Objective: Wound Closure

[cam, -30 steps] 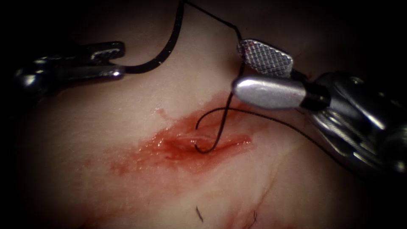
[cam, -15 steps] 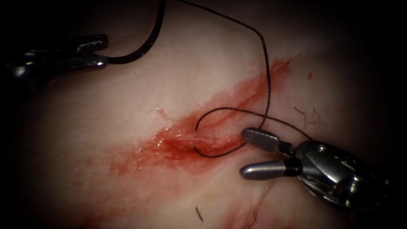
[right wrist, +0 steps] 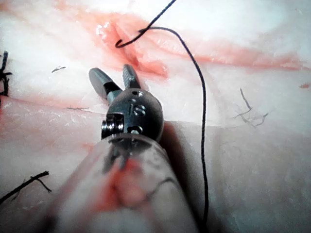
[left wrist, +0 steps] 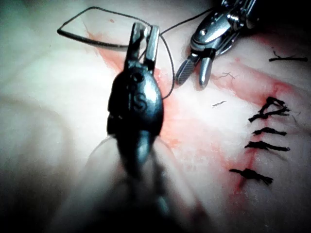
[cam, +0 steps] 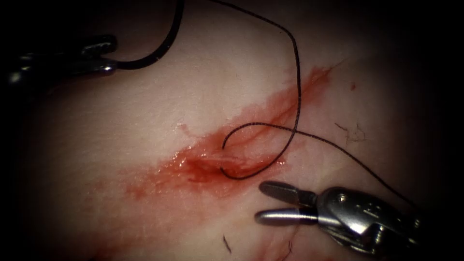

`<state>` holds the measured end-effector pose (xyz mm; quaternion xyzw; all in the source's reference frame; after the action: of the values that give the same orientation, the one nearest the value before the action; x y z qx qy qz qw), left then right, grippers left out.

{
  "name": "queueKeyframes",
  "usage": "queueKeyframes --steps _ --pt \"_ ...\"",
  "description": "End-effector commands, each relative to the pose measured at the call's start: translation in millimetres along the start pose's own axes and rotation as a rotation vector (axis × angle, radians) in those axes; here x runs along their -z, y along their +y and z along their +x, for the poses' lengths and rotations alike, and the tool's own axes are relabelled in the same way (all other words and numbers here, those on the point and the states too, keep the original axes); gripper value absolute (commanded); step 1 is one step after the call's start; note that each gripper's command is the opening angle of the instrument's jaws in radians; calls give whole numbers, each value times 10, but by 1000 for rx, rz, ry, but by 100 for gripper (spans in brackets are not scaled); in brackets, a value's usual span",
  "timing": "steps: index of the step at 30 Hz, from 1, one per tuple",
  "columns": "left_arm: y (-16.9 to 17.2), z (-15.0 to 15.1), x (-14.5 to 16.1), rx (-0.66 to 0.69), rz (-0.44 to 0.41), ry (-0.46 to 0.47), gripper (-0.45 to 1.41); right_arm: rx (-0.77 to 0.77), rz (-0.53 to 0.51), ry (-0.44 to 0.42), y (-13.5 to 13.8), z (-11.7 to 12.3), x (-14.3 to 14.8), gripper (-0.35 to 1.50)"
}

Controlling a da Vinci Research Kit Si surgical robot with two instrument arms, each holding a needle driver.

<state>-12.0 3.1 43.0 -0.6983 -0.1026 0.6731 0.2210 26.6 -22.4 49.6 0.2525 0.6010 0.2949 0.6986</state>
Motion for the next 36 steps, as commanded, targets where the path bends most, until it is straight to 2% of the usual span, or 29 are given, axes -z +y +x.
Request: queueKeyframes --steps 1,4,10,14,15,19,21,22,26,29,31,36 --pt "-1 -5 -5 0 0 0 -45 26 -1 5 5 3 -14 32" --pt "-1 -5 -5 0 1 0 -45 91 -12 10 8 9 -20 17" --pt "-1 -6 -6 -1 3 0 -45 149 -75 50 14 25 -38 32" --pt "0 -7 -7 -3 5 0 -45 155 -77 110 16 31 -49 78" --pt "0 -7 -8 -3 5 0 -45 155 -77 110 16 31 -49 78" --pt "1 -8 -9 -5 8 0 -45 161 -78 110 16 31 -50 58" --pt "2 -9 -10 -5 9 0 -45 161 -78 110 16 31 -50 12" --pt "2 -9 -10 -5 9 -1 -45 161 -77 110 16 31 -50 12" --pt "2 -9 -10 -6 10 -1 -45 165 -76 109 16 27 -49 46" --pt "2 -9 -10 -6 10 -1 -45 168 -76 106 15 23 -47 44" --pt "2 -9 -10 -5 10 -1 -45 126 -74 105 14 24 -44 -33" --pt "2 -9 -10 -5 10 -1 -45 122 -79 83 14 26 -42 -33"
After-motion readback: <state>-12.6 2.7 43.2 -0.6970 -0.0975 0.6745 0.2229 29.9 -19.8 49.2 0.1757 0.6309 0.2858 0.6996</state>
